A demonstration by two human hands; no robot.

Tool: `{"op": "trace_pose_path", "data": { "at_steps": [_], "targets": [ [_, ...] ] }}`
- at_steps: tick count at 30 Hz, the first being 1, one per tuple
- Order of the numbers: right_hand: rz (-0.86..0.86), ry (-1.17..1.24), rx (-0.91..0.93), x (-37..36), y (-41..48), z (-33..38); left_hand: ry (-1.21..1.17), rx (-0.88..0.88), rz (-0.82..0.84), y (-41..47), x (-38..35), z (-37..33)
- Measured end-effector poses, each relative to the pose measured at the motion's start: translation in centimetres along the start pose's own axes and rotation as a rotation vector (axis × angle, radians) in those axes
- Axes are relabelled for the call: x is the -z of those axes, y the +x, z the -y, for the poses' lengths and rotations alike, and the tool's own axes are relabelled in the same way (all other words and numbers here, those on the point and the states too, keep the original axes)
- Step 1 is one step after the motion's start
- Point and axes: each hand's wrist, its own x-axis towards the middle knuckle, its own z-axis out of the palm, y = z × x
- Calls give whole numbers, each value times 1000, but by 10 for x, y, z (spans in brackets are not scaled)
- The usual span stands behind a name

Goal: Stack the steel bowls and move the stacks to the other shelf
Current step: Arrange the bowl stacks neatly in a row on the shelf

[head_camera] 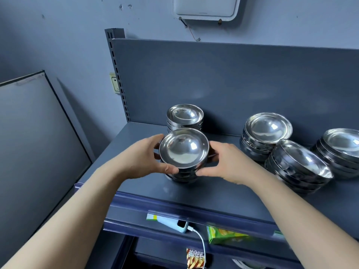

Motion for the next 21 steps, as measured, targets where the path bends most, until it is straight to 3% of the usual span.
{"op": "trace_pose_path", "data": {
  "at_steps": [21],
  "targets": [
    [-33, 87, 15, -11, 17, 11, -117, 54, -73, -11, 15, 0]
  ]
}}
